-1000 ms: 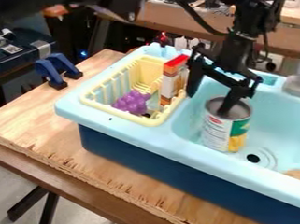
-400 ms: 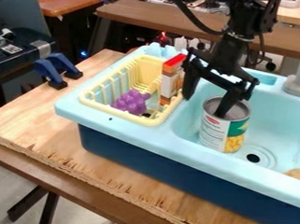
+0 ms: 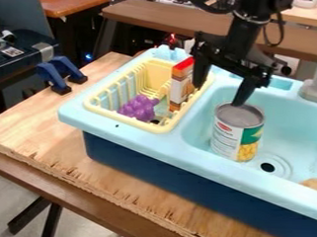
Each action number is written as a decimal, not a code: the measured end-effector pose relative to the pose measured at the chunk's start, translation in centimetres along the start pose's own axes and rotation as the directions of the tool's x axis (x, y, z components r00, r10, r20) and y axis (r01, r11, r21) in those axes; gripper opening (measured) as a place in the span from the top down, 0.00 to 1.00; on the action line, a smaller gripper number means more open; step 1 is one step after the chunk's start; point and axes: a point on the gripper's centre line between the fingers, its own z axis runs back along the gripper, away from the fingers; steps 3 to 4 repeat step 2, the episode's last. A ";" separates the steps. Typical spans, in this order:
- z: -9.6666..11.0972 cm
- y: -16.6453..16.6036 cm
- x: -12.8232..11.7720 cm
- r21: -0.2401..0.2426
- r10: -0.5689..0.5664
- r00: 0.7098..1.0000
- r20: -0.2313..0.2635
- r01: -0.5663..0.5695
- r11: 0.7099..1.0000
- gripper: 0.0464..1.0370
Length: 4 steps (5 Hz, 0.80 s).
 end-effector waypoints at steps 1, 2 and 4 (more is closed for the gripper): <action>1.6 -2.3 -1.6 -0.073 -0.036 0.998 0.058 0.040 0.997 0.04; 3.0 -4.9 -3.2 -0.165 -0.074 0.994 0.077 0.086 0.983 0.04; 3.0 -4.9 -3.2 -0.165 -0.074 0.994 0.077 0.086 0.983 0.04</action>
